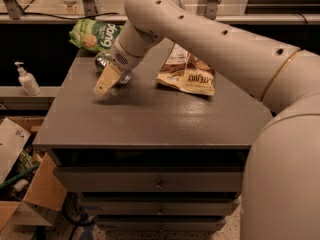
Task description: Pick green can
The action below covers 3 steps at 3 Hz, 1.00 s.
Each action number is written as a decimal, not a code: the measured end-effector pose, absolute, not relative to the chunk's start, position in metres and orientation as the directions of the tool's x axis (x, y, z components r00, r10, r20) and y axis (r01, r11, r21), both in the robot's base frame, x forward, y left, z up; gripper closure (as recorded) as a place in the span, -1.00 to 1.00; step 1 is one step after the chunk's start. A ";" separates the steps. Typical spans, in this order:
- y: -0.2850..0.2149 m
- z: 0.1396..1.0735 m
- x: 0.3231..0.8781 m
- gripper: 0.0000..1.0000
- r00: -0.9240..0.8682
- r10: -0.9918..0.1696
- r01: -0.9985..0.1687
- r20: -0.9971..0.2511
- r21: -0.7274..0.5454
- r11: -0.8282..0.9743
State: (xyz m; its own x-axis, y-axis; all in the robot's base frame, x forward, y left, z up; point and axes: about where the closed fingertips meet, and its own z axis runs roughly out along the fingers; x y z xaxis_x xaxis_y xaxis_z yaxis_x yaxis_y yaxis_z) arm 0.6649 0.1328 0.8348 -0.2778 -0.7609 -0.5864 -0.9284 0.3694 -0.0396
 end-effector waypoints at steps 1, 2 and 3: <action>0.129 0.834 0.672 -0.19 -0.274 -0.764 -0.921 -0.585 -0.067 0.383; 0.120 0.840 0.678 0.31 -0.274 -0.762 -0.910 -0.587 -0.098 0.403; 0.109 0.860 0.684 0.77 -0.269 -0.743 -0.894 -0.613 -0.128 0.429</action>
Offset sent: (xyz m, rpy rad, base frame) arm 0.0208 -0.0255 0.0149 -0.0260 -0.0959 -0.0700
